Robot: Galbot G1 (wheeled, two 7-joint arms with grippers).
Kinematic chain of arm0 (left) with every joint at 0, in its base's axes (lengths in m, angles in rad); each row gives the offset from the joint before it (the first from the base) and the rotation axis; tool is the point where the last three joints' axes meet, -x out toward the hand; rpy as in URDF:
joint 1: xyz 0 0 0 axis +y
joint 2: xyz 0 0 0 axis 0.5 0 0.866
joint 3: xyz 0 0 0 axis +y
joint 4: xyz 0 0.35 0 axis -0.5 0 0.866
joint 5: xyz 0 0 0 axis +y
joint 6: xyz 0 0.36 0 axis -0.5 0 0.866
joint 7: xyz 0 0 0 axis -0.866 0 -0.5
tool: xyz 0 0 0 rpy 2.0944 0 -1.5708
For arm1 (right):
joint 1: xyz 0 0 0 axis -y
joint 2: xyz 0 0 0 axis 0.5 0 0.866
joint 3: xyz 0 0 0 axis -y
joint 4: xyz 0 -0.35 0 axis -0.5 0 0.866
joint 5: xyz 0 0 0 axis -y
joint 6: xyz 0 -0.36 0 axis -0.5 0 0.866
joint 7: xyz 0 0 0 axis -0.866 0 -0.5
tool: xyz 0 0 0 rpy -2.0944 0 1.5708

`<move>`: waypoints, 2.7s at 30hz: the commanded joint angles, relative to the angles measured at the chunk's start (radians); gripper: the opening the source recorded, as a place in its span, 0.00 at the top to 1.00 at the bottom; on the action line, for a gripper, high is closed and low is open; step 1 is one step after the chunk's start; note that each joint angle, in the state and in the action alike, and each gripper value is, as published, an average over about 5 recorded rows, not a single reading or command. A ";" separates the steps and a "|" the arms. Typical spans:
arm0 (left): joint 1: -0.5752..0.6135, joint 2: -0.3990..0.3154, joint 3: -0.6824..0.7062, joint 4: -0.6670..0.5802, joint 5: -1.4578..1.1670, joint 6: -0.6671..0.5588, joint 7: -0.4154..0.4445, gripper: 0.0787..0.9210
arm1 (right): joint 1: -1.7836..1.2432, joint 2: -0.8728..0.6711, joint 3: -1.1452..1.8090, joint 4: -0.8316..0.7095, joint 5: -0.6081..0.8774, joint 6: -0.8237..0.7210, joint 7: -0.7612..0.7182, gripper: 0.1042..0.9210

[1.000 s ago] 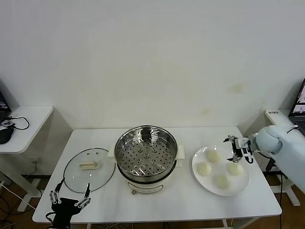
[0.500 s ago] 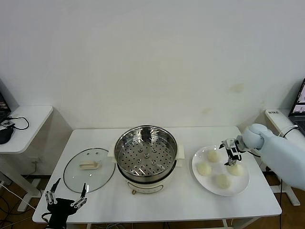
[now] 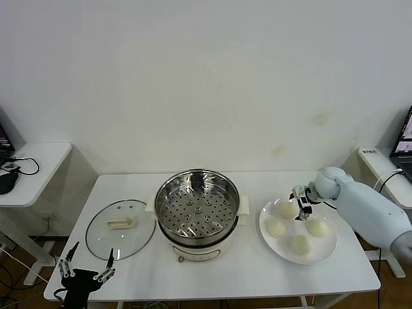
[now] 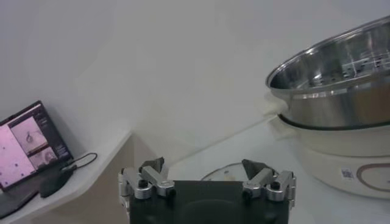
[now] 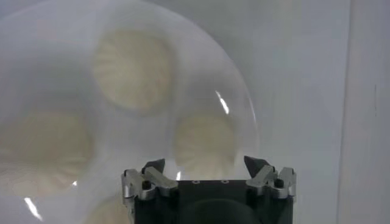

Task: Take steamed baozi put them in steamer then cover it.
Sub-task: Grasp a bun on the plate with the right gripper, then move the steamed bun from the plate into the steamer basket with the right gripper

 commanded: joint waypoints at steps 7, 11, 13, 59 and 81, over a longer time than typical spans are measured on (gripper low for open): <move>0.001 -0.004 0.004 -0.001 0.003 -0.002 -0.001 0.12 | 0.013 0.040 -0.007 -0.038 -0.002 -0.008 0.000 0.39; 0.002 -0.006 0.008 -0.003 0.004 -0.002 0.000 0.12 | 0.029 0.015 -0.027 0.002 0.016 -0.014 -0.021 0.40; 0.002 -0.006 0.011 -0.003 0.004 -0.002 0.000 0.12 | 0.051 -0.009 -0.047 0.039 0.038 -0.020 -0.032 0.40; -0.028 0.023 -0.008 0.008 -0.032 -0.007 0.001 0.12 | 0.668 0.435 -0.693 0.252 0.291 0.268 0.098 0.38; -0.035 0.006 0.000 0.009 -0.030 -0.008 0.001 0.12 | 0.521 0.526 -0.658 0.032 -0.033 0.491 0.165 0.38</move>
